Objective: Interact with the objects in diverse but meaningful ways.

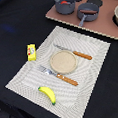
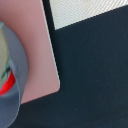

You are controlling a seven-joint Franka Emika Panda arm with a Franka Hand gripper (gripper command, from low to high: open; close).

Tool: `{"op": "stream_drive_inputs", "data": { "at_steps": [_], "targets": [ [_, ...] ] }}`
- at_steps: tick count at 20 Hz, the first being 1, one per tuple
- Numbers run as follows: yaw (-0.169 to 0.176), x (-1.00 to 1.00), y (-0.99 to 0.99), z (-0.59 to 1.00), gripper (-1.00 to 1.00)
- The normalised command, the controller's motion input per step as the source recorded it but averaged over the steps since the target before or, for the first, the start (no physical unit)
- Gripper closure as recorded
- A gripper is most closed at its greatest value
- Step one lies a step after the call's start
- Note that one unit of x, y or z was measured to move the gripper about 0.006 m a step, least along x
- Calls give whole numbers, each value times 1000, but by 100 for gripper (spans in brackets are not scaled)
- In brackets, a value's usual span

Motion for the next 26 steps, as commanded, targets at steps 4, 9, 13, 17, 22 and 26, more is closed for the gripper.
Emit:
{"op": "stream_drive_inputs", "data": {
  "at_steps": [4,9,13,17,22,26],
  "targets": [
    [-38,303,-809,87,-100],
    [-38,298,-818,26,-100],
    [-37,274,-836,0,-100],
    [-41,275,-826,0,-100],
    [-55,265,-737,-129,-100],
    [-72,41,-386,-433,-100]
  ]
}}
